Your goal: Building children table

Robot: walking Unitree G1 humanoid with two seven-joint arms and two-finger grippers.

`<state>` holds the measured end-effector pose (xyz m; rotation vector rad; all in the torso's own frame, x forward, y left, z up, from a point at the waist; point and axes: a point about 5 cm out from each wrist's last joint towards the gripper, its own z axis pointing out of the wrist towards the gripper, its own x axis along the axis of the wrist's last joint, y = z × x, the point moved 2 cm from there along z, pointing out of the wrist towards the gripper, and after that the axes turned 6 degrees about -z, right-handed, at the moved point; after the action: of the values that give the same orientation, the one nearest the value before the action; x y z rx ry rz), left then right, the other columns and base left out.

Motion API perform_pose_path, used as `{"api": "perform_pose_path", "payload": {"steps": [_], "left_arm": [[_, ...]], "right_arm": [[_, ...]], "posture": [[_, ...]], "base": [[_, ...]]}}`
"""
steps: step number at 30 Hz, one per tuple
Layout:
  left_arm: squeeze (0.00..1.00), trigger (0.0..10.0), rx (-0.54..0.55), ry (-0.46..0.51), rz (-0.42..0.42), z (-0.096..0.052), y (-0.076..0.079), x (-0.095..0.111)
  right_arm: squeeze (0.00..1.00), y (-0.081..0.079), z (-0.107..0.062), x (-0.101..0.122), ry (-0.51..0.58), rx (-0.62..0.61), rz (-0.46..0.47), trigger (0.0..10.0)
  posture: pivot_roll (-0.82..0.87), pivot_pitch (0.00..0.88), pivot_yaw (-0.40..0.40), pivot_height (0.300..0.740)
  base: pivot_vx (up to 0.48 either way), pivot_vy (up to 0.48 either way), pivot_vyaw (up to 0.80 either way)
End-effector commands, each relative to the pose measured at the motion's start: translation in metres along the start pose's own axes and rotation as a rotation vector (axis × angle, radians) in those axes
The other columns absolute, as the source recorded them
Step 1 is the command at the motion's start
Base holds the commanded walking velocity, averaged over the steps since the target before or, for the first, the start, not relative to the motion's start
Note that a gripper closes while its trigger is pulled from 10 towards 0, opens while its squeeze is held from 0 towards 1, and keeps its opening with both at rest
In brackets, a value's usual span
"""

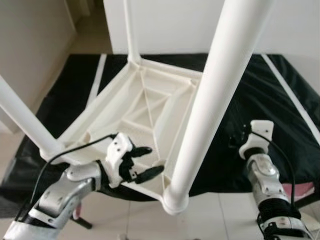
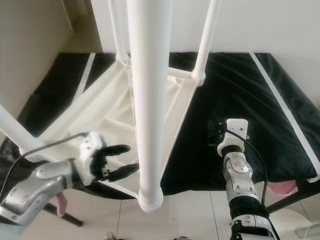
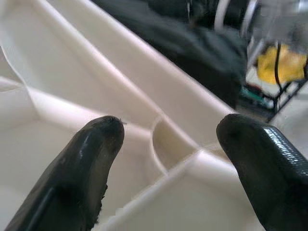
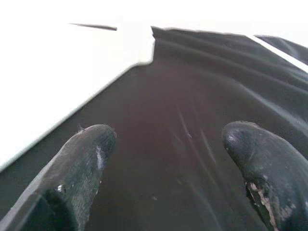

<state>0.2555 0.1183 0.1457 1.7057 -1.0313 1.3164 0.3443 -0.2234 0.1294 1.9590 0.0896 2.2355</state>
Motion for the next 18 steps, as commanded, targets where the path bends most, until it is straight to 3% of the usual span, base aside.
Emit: {"api": "perform_pose_path", "payload": {"steps": [1, 4, 6, 10, 11, 13, 15, 18], "left_arm": [[0.0, 10.0, -0.065, -0.039, 0.011, -0.002, 0.007, -0.004], [0.0, 10.0, -0.051, -0.095, 0.043, -0.007, 0.003, -0.01], [0.0, 10.0, 0.061, -0.175, 0.11, -0.007, -0.016, -0.019], [0.0, 10.0, 0.106, -0.197, 0.146, -0.006, -0.024, -0.021], [0.0, 10.0, 0.161, -0.234, 0.184, -0.005, -0.033, -0.025], [0.0, 10.0, 0.161, -0.234, 0.184, -0.005, -0.033, -0.025], [0.0, 10.0, 0.32, -0.303, 0.231, -0.003, -0.059, -0.032], [0.0, 10.0, 0.462, -0.284, 0.21, 0.006, -0.079, -0.026]], "right_arm": [[0.0, 0.0, -0.003, -0.003, -0.015, 0.006, 0.011, 10.0], [0.0, 0.003, -0.004, -0.002, -0.011, 0.012, 0.006, 10.0], [0.0, 0.007, -0.003, 0.001, -0.012, 0.009, 0.002, 10.0], [0.0, 0.007, -0.002, 0.003, -0.008, 0.009, 0.003, 10.0], [0.0, 0.006, -0.002, 0.005, -0.004, 0.014, 0.006, 10.0], [0.0, 0.006, -0.002, 0.005, -0.004, 0.014, 0.006, 10.0], [0.0, 0.003, -0.003, 0.008, 0.003, 0.03, 0.018, 10.0], [0.0, 0.0, -0.006, 0.009, 0.008, 0.054, 0.034, 10.0]], "posture": [[-0.02, 0.103, 0.001, 0.74], [-0.02, 0.104, 0.001, 0.74], [-0.02, 0.104, 0.0, 0.74], [-0.02, 0.104, 0.0, 0.74], [-0.02, 0.103, 0.0, 0.74], [-0.02, 0.103, 0.0, 0.74], [-0.02, 0.103, -0.001, 0.74], [-0.02, 0.101, -0.002, 0.74]], "base": [[0.0, 0.0, 0.0], [0.0, 0.0, 0.0], [0.0, 0.0, 0.0], [0.0, 0.0, 0.0], [0.0, 0.0, 0.0], [0.0, 0.0, 0.0], [0.0, 0.0, 0.0], [0.0, 0.0, 0.0]]}}
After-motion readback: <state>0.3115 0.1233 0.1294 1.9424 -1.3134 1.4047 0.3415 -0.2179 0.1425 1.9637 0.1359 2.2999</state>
